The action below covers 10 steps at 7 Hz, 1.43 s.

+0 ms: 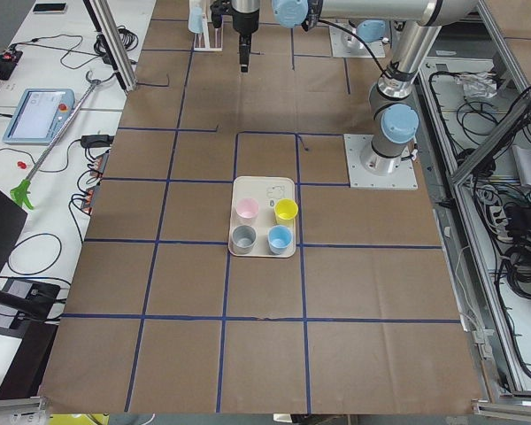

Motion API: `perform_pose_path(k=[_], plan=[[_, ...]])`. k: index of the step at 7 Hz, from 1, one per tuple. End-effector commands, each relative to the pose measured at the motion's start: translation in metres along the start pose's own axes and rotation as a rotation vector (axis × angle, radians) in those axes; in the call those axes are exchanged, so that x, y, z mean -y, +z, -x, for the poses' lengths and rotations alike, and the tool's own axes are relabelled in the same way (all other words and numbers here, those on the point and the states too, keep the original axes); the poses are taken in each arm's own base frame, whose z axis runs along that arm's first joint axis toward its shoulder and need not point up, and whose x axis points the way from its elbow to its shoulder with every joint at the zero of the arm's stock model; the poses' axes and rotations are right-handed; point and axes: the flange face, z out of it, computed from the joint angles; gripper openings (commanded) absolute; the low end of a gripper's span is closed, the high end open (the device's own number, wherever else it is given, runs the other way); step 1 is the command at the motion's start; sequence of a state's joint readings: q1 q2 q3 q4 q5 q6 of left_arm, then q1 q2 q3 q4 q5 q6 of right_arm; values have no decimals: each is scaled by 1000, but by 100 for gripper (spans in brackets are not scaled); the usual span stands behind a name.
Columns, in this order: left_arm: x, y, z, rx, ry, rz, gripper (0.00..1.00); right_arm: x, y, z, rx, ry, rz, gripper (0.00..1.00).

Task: Transfer IKEA cup to right arm and place on rack

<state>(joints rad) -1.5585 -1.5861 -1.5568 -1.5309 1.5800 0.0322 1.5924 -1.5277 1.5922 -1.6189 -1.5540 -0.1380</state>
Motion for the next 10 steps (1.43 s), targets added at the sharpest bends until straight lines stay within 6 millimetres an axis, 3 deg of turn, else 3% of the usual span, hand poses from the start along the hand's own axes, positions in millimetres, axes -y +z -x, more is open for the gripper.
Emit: perform_pose_path(k=[1,2,3,10], plan=[[0,0,0,0,0,0,100,-30,-18,11,-16,18,-17,100],[0,-1,0,0,0,0,100,-48,-7,18,0,14,28,100],[0,-1,0,0,0,-1,100,-53,-6,25,-1,4,23,100],[0,0,0,0,0,0,100,-50,2,25,-7,34,34,100]])
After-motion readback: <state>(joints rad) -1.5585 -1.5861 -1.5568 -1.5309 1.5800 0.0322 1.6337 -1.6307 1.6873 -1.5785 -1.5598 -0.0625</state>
